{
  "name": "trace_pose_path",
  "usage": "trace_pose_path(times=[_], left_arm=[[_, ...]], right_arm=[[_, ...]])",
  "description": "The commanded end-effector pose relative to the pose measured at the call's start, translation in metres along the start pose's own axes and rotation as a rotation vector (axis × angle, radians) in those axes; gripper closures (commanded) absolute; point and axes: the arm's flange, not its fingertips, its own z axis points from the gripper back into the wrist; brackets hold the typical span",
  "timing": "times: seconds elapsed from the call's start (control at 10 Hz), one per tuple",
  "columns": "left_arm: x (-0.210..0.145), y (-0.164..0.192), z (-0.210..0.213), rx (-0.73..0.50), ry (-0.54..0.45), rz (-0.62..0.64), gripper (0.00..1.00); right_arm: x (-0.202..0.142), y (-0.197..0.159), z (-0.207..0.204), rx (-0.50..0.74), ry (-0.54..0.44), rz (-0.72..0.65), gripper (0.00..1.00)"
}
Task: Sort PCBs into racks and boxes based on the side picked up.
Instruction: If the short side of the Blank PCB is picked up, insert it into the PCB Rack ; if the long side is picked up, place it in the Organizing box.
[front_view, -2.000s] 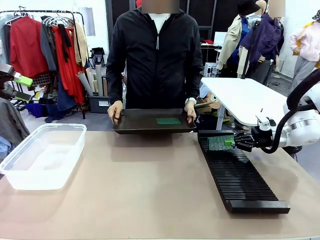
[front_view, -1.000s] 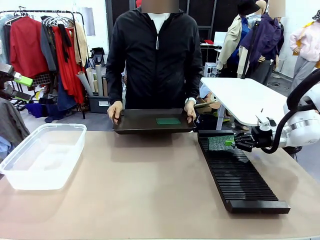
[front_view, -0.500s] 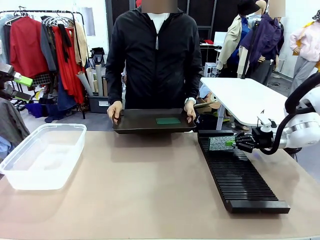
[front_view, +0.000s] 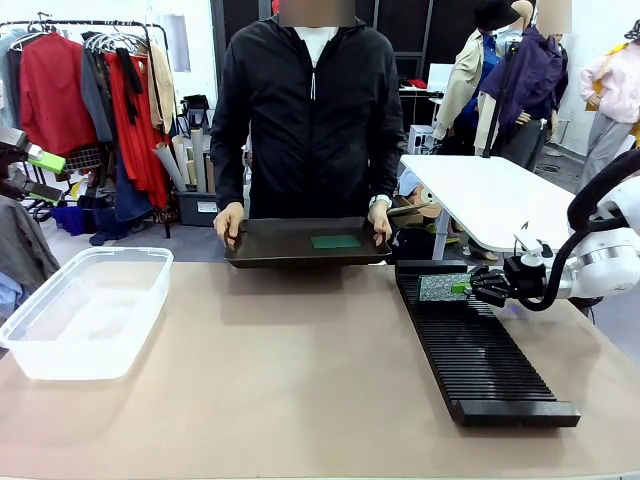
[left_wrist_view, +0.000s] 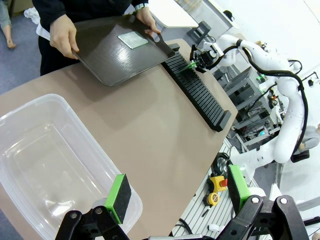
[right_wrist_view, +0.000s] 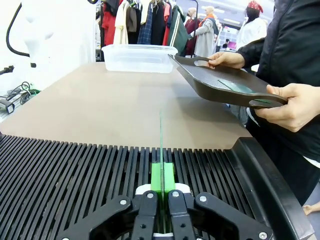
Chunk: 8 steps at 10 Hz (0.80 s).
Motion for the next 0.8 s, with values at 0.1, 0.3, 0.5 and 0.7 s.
trace_pose_path(times=[0.1,0.3,0.5,0.7], left_arm=[[0.0001,-0.002,0.0002,-0.007,-0.004,-0.002,0.0],[0.0001,-0.002,0.0002,-0.007,-0.004,-0.002,0.0],[0.0001,-0.002,0.0002,-0.007,-0.004,-0.002,0.0],[0.0001,-0.002,0.0002,-0.007,-0.004,-0.002,0.0]], right_arm=[[-0.0093,-0.0058,0.003,-0.042,0.031,-0.099,1.0],[-0.0131,-0.0076,0.0041,-0.036,0.025,-0.12,1.0],[-0.0124,-0.0097,0.0054,-0.034,0.032,-0.121,1.0],[-0.014,-0.0094,0.0083,-0.026,0.033,-0.129,1.0]])
